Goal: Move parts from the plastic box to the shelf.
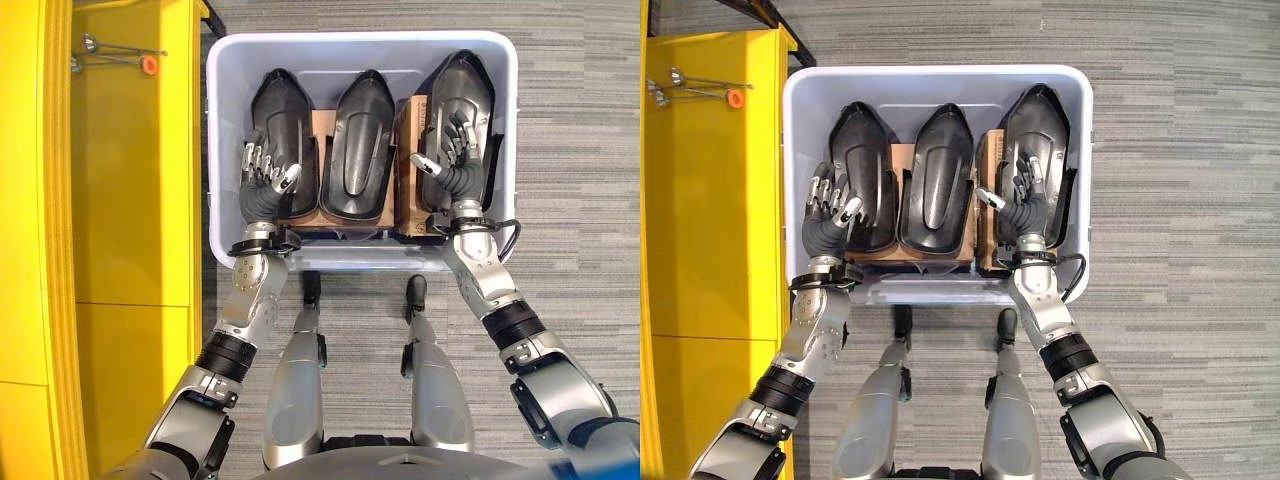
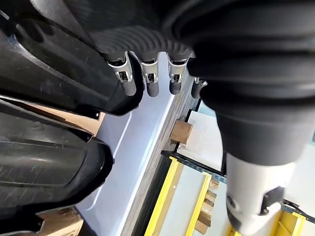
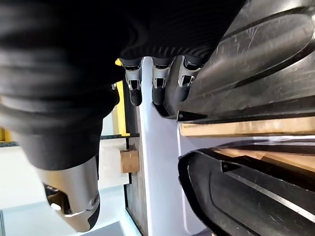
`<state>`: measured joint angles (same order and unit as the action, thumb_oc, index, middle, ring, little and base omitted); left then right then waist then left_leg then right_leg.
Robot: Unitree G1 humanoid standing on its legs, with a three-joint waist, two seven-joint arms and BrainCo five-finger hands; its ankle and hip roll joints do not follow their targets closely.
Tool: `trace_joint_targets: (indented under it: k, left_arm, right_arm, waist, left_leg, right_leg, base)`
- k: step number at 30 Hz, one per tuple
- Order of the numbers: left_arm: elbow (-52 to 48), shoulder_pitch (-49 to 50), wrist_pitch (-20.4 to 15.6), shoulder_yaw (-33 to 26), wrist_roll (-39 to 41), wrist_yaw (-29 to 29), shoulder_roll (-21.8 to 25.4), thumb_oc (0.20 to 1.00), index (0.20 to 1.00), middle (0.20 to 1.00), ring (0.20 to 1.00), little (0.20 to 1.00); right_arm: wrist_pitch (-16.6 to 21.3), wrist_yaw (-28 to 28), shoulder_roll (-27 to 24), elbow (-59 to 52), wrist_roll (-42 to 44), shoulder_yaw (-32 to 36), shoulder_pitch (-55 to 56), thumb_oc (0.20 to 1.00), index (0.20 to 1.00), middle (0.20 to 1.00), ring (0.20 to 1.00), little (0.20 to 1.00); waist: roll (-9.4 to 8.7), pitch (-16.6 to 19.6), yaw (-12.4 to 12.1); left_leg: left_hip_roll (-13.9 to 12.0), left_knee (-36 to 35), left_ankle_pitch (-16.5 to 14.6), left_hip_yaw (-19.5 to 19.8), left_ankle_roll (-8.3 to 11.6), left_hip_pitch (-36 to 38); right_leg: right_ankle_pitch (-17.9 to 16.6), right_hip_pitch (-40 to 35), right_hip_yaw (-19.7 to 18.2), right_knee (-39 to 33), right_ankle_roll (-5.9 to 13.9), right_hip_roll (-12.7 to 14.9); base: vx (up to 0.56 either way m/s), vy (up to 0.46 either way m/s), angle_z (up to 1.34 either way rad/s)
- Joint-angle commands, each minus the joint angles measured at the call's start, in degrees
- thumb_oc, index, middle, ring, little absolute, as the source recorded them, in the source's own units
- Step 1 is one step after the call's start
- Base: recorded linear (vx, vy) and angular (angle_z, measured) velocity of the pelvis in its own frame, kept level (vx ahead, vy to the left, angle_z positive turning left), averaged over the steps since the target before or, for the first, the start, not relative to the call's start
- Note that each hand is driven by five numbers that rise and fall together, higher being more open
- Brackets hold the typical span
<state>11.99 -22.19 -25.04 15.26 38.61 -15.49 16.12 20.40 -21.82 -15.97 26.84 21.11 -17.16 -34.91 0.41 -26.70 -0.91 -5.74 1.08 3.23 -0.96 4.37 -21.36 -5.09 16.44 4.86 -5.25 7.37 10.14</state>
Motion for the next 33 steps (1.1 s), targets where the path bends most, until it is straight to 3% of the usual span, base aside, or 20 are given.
trace_joint_targets:
  k: [1,10,20,33]
  left_arm:
    - [-4.6,-2.5,-3.7,-0.6,-3.1,-0.1,-0.3,1.000,1.000,1.000,1.000,1.000]
    - [-4.3,-2.6,-3.6,0.7,-2.6,0.6,-0.2,1.000,1.000,1.000,1.000,1.000]
    - [-4.0,-1.7,-3.5,0.2,-3.4,0.4,-0.5,1.000,1.000,1.000,1.000,1.000]
    - [-4.0,-1.1,-3.2,-0.4,-3.8,0.1,-0.3,1.000,1.000,1.000,1.000,1.000]
  right_arm:
    - [2.8,-1.3,-0.7,-0.1,-2.5,-0.3,-3.0,1.000,1.000,1.000,1.000,1.000]
    - [2.0,-1.3,-0.2,4.5,-2.7,-1.9,-4.6,1.000,1.000,1.000,1.000,1.000]
    - [1.3,2.8,1.1,0.4,-3.6,-6.4,0.9,1.000,1.000,1.000,1.000,1.000]
    - [2.3,3.7,0.3,-6.4,-3.1,-5.9,3.9,1.000,1.000,1.000,1.000,1.000]
  waist:
    - [0.43,1.6,-0.6]
    - [1.00,1.4,-1.5]
    - [0.05,1.6,-0.6]
    - [-0.63,1.8,0.5]
  left_leg:
    - [-2.7,4.7,0.8,0.4,2.43,-3.1]
    - [-2.2,4.9,0.8,1.2,2.08,-4.1]
    - [-1.9,5.2,0.4,0.9,1.85,-4.4]
    - [-2.0,5.3,0.1,0.4,1.80,-4.4]
  right_leg:
    - [-2.1,0.9,-0.4,4.8,2.04,3.4]
    - [-2.0,1.1,0.3,4.7,1.88,3.5]
    - [-1.8,1.2,0.2,4.5,1.85,3.6]
    - [-1.7,1.7,-0.2,4.7,1.89,3.4]
  base:
    - [0.00,-0.016,0.07]
    - [0.00,-0.003,0.08]
    - [0.00,0.000,0.00]
    - [0.00,0.000,0.00]
